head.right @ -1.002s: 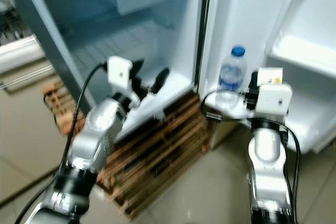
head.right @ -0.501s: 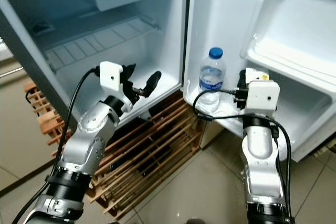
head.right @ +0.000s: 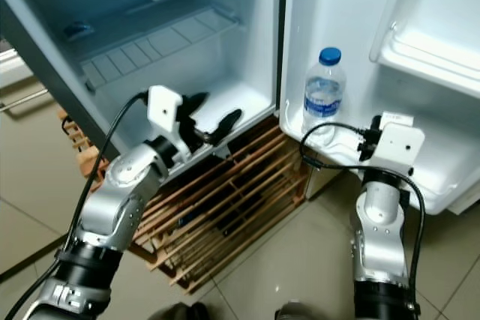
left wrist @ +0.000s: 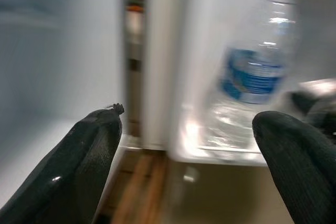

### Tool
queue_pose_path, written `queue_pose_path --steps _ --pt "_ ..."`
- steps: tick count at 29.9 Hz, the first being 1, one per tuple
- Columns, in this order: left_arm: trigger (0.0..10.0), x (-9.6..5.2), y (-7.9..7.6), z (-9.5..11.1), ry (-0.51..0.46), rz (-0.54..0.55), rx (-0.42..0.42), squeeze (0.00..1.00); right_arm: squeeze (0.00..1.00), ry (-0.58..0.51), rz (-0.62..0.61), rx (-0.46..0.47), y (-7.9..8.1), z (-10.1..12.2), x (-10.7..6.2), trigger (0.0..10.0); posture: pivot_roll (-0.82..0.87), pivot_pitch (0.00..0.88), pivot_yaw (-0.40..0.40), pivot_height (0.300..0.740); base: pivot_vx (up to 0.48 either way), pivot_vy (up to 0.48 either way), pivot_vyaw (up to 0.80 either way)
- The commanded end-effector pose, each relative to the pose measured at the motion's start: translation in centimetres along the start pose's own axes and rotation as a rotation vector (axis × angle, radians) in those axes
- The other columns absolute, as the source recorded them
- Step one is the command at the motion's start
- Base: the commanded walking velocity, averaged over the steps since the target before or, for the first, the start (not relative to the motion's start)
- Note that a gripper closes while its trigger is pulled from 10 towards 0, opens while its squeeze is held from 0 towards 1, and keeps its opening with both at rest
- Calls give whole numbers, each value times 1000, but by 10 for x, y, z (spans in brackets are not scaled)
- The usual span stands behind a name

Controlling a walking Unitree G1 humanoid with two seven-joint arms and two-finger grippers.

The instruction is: Restocking fridge

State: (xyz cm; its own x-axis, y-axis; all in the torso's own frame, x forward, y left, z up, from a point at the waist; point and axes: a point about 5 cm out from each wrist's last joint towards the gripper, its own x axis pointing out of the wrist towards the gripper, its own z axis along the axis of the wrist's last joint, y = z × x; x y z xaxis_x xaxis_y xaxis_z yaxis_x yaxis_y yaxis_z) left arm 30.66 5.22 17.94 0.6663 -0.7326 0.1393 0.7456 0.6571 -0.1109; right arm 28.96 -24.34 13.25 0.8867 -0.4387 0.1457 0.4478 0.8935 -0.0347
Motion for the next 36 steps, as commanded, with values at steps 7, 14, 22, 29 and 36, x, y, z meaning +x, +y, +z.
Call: queue_pose_path --steps 7,14,22,29,36 --pt "10000 10 -33 23 -55 -199 -98 0 0 94 -59 133 0 -8 11 10000 -56 232 180 740 0 0 0" --pt "10000 4 -45 18 3 -319 -187 0 0 128 -89 157 -4 -10 16 10000 -68 240 178 740 0 0 0" --pt "10000 0 -50 18 40 -389 -148 0 0 175 -89 174 -6 -16 17 10000 -71 236 172 740 0 0 0" --pt "10000 1 -49 18 43 -367 -115 0 1000 169 -54 44 -11 -12 21 10000 -73 232 163 740 0 0 0" --pt "10000 1 -47 18 36 -347 -126 0 1000 156 -39 -72 -19 -6 22 10000 -84 225 154 740 0 0 0"
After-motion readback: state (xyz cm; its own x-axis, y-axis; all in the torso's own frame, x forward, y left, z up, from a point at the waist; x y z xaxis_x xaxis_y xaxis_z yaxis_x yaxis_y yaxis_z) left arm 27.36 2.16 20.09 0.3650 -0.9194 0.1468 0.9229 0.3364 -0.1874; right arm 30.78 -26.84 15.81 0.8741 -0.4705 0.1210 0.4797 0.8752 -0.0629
